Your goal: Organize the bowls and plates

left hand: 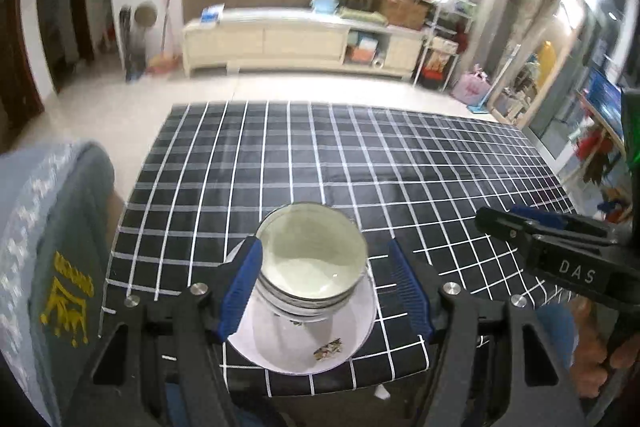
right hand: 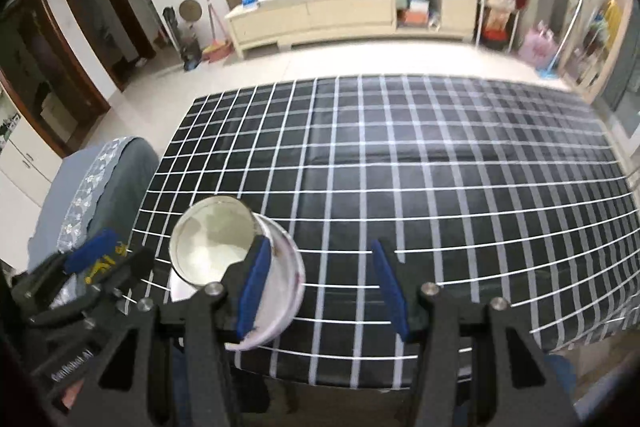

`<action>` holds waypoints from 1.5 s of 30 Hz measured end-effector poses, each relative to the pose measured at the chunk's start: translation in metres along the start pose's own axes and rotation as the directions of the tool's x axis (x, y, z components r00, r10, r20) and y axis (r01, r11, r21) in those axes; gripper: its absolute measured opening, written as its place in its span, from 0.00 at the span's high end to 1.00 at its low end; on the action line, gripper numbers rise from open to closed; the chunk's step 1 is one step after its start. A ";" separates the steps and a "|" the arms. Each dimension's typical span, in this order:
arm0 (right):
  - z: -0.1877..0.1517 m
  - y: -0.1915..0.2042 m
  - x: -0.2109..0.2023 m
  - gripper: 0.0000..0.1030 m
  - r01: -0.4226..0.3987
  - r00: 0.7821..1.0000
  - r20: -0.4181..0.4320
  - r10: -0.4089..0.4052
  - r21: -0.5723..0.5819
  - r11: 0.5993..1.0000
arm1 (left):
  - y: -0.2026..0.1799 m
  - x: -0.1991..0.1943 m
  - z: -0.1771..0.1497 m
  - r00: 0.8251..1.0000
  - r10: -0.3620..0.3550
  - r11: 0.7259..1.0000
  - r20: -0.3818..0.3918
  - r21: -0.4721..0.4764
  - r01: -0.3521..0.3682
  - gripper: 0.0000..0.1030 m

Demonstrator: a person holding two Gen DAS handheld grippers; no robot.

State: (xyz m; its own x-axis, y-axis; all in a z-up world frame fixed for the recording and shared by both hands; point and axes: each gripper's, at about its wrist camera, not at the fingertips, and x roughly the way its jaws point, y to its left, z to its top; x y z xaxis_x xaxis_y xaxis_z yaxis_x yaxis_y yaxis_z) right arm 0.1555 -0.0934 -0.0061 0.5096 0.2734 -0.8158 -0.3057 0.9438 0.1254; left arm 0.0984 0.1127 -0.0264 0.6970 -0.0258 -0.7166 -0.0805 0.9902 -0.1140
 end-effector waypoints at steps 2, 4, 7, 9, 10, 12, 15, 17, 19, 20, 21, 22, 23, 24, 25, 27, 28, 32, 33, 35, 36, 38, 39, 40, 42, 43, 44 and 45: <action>-0.009 -0.005 -0.016 0.44 0.034 0.999 0.037 -0.033 -0.009 0.999 | -0.011 -0.011 -0.004 0.999 0.008 1.000 0.032 0.030 -0.009 0.38; -0.017 -0.009 -0.029 0.44 0.064 0.996 0.070 -0.063 -0.014 0.998 | -0.018 -0.021 -0.010 0.999 -0.007 0.999 0.052 0.040 0.005 0.38; -0.025 -0.013 -0.045 0.44 0.101 0.989 0.114 -0.097 -0.029 0.994 | -0.028 -0.037 -0.018 0.996 -0.024 0.998 0.086 0.061 0.019 0.38; -0.033 -0.013 -0.055 0.44 0.131 0.981 0.147 -0.123 -0.048 0.990 | -0.034 -0.049 -0.024 0.992 -0.013 0.997 0.123 0.071 0.005 0.38; -0.038 -0.012 -0.062 0.44 0.154 0.975 0.169 -0.142 -0.059 0.986 | -0.038 -0.056 -0.027 0.990 -0.006 0.997 0.144 0.073 -0.004 0.38; -0.044 -0.012 -0.072 0.44 0.172 0.967 0.201 -0.155 -0.066 0.983 | -0.041 -0.067 -0.033 0.985 -0.008 0.998 0.174 0.068 -0.004 0.38; -0.054 -0.012 -0.090 0.43 0.203 0.948 0.263 -0.178 -0.073 0.976 | -0.045 -0.084 -0.042 0.978 -0.031 0.998 0.205 0.060 0.019 0.38; -0.061 -0.012 -0.103 0.30 0.229 0.930 0.309 -0.196 -0.074 0.971 | -0.046 -0.093 -0.044 0.971 -0.046 0.998 0.233 0.054 0.034 0.38; -0.065 -0.010 -0.114 0.24 0.249 0.912 0.352 -0.210 -0.070 0.966 | -0.048 -0.101 -0.046 0.963 -0.031 0.998 0.269 0.069 0.013 0.33; -0.068 -0.009 -0.120 0.18 0.257 0.901 0.378 -0.213 -0.068 0.964 | -0.050 -0.105 -0.048 0.957 -0.019 0.997 0.288 0.082 -0.005 0.27; -0.070 -0.008 -0.124 0.15 0.259 0.894 0.395 -0.212 -0.069 0.963 | -0.052 -0.109 -0.050 0.954 -0.019 0.995 0.300 0.096 -0.011 0.22; -0.074 -0.008 -0.127 0.10 0.260 0.888 0.409 -0.209 -0.070 0.963 | -0.053 -0.110 -0.050 0.952 -0.019 0.994 0.305 0.106 -0.014 0.20; -0.077 -0.008 -0.131 0.06 0.261 0.880 0.426 -0.209 -0.067 0.963 | -0.055 -0.112 -0.052 0.950 -0.017 0.994 0.311 0.112 -0.019 0.20; -0.080 -0.009 -0.134 0.05 0.262 0.874 0.438 -0.210 -0.060 0.963 | -0.057 -0.113 -0.053 0.949 -0.014 0.993 0.315 0.117 -0.024 0.20; -0.082 -0.009 -0.135 0.02 0.259 0.869 0.448 -0.209 -0.053 0.964 | -0.059 -0.114 -0.054 0.948 -0.014 0.992 0.318 0.123 -0.027 0.20; -0.086 -0.012 -0.136 0.00 0.238 0.871 0.452 -0.192 -0.045 0.970 | -0.062 -0.117 -0.057 0.945 -0.017 0.991 0.325 0.134 -0.028 0.17; -0.087 -0.014 -0.134 0.00 0.216 0.880 0.443 -0.173 -0.048 0.975 | -0.066 -0.120 -0.060 0.943 -0.025 0.989 0.332 0.146 -0.025 0.17; -0.090 -0.021 -0.124 0.00 0.151 0.920 0.371 -0.124 -0.046 0.987 | -0.074 -0.123 -0.063 0.938 -0.024 0.986 0.345 0.161 -0.034 0.11; -0.093 -0.021 -0.123 0.00 0.149 0.922 0.366 -0.125 -0.040 0.988 | -0.076 -0.124 -0.064 0.936 -0.013 0.986 0.352 0.163 -0.047 0.11; -0.098 -0.021 -0.126 0.00 0.159 0.916 0.376 -0.138 -0.026 0.987 | -0.079 -0.124 -0.066 0.931 0.005 0.983 0.364 0.167 -0.071 0.11; -0.100 -0.022 -0.128 0.00 0.168 0.911 0.384 -0.148 -0.019 0.986 | -0.081 -0.124 -0.066 0.931 0.008 0.983 0.364 0.169 -0.074 0.10; -0.101 -0.022 -0.132 0.00 0.178 0.906 0.394 -0.156 -0.020 0.984 | -0.082 -0.122 -0.068 0.933 0.006 0.982 0.360 0.173 -0.073 0.07; -0.102 -0.022 -0.132 0.00 0.189 0.903 0.396 -0.165 -0.020 0.982 | -0.083 -0.122 -0.068 0.933 0.004 0.982 0.360 0.172 -0.071 0.07; -0.101 -0.021 -0.132 0.00 0.194 0.903 0.396 -0.170 -0.022 0.981 | -0.084 -0.121 -0.068 0.934 0.000 0.983 0.357 0.173 -0.066 0.06; -0.103 -0.023 -0.133 0.00 0.188 0.904 0.395 -0.167 -0.014 0.982 | -0.084 -0.120 -0.067 0.932 0.011 0.986 0.362 0.153 -0.071 0.00; -0.104 -0.024 -0.133 0.00 0.182 0.905 0.393 -0.164 -0.008 0.983 | -0.084 -0.120 -0.067 0.933 0.003 0.986 0.359 0.152 -0.061 0.00; -0.104 -0.024 -0.133 0.00 0.177 0.906 0.391 -0.161 -0.005 0.984 | -0.085 -0.120 -0.067 0.935 -0.007 0.986 0.354 0.155 -0.052 0.00; -0.104 -0.024 -0.133 0.00 0.176 0.908 0.387 -0.161 -0.005 0.984 | -0.086 -0.119 -0.067 0.935 -0.004 0.986 0.353 0.154 -0.055 0.00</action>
State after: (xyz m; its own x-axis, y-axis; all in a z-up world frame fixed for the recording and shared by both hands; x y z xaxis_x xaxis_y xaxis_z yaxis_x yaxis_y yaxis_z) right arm 0.0116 -0.1719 0.0405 0.8231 0.1683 -0.5423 -0.2151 0.9763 -0.0235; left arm -0.0256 0.0218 0.0221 0.9041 0.0208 -0.4267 -0.0074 0.9994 0.0329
